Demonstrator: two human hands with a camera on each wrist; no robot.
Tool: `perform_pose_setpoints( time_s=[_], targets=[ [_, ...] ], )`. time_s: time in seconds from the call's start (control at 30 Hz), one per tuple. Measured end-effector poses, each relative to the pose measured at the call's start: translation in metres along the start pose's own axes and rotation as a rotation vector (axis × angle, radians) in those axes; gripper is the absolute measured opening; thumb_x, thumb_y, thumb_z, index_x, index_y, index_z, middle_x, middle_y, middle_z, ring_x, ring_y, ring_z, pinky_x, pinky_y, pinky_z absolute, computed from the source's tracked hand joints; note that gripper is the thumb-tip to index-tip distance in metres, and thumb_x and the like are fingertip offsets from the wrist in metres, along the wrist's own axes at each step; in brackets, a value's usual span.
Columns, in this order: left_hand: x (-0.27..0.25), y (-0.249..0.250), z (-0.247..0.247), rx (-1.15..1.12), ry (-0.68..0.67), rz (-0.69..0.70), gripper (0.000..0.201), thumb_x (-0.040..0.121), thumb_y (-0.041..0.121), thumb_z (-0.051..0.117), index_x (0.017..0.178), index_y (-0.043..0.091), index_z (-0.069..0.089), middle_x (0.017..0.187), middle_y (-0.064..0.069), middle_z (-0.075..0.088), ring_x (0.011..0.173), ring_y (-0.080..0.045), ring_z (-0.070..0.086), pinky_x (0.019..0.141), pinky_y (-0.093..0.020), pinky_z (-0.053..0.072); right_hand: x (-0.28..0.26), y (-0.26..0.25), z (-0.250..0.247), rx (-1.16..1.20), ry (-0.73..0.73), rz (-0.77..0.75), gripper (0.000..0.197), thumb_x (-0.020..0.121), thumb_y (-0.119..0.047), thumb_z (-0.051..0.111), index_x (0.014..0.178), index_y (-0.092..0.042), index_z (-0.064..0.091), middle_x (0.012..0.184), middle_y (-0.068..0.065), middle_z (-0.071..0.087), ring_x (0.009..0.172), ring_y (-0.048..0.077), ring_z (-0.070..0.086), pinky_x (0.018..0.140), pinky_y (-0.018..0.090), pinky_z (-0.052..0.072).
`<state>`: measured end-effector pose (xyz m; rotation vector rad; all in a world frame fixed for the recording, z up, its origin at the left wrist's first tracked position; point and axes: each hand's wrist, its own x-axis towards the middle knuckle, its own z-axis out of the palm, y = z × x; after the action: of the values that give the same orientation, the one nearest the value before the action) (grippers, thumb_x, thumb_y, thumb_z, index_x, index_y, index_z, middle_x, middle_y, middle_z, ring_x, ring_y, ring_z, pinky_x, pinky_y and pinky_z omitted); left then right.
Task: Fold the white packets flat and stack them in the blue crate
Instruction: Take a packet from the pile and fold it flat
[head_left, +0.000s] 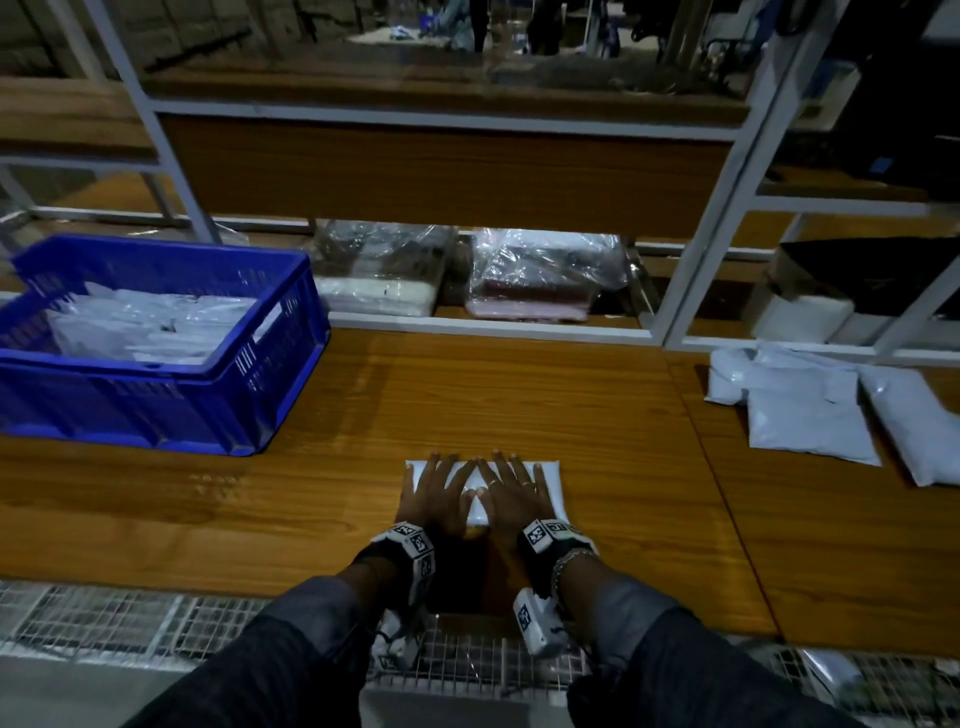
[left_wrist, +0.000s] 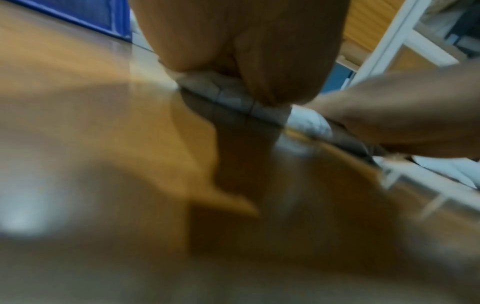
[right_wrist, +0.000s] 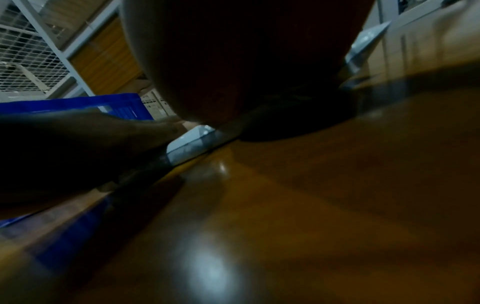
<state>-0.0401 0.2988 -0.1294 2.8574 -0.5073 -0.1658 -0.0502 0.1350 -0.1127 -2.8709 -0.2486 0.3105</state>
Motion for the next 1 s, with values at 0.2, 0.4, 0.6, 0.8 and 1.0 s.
perform_pose_setpoints(
  time_s=[0.2, 0.4, 0.6, 0.8, 1.0],
  targets=[
    [-0.005, -0.018, -0.013, -0.048, -0.002, -0.175, 0.105, 0.074, 0.094, 0.002, 0.16, 0.035, 0.016, 0.169, -0.012, -0.001, 0.155, -0.031, 0.003, 0.123, -0.054, 0.009, -0.004, 0.033, -0.007, -0.016, -0.078, 0.056, 0.078, 0.096, -0.074, 0.01, 0.16, -0.033, -0.009, 0.162, -0.006, -0.027, 0.152, 0.02, -0.023, 0.118, 0.051, -0.023],
    [-0.011, -0.026, -0.009, -0.077, -0.011, -0.198, 0.124, 0.057, 0.101, -0.012, 0.16, 0.035, 0.01, 0.168, -0.015, 0.0, 0.156, -0.031, -0.003, 0.122, -0.057, -0.004, -0.008, 0.041, -0.007, 0.092, -0.069, 0.154, 0.094, 0.093, -0.079, 0.017, 0.158, -0.021, -0.018, 0.161, 0.007, -0.032, 0.15, 0.025, -0.027, 0.122, 0.046, -0.016],
    [-0.005, -0.016, -0.011, 0.018, -0.087, -0.311, 0.088, 0.087, 0.086, 0.021, 0.159, 0.04, 0.002, 0.169, -0.007, -0.008, 0.156, -0.023, -0.009, 0.118, -0.06, -0.015, -0.004, 0.034, -0.004, 0.081, -0.076, 0.198, 0.092, 0.095, -0.076, 0.015, 0.159, -0.018, -0.016, 0.163, 0.008, -0.029, 0.152, 0.026, -0.024, 0.122, 0.045, -0.016],
    [0.005, -0.008, -0.024, 0.132, -0.077, -0.169, 0.081, 0.099, 0.069, 0.023, 0.161, 0.027, -0.009, 0.168, -0.001, -0.015, 0.156, -0.027, -0.009, 0.117, -0.062, -0.011, -0.006, 0.024, -0.012, 0.056, -0.043, 0.171, 0.074, 0.104, -0.059, 0.015, 0.161, -0.016, -0.008, 0.166, 0.003, -0.019, 0.154, 0.022, -0.017, 0.122, 0.048, -0.016],
    [-0.001, 0.01, -0.02, 0.052, -0.022, 0.007, 0.069, 0.1, 0.046, 0.008, 0.161, 0.016, 0.015, 0.168, -0.002, 0.014, 0.155, -0.023, 0.014, 0.122, -0.058, 0.01, -0.004, -0.007, -0.004, 0.019, 0.044, 0.06, 0.057, 0.109, -0.038, 0.02, 0.162, -0.025, 0.004, 0.169, -0.004, -0.008, 0.155, 0.019, -0.009, 0.124, 0.047, -0.007]
  ],
)
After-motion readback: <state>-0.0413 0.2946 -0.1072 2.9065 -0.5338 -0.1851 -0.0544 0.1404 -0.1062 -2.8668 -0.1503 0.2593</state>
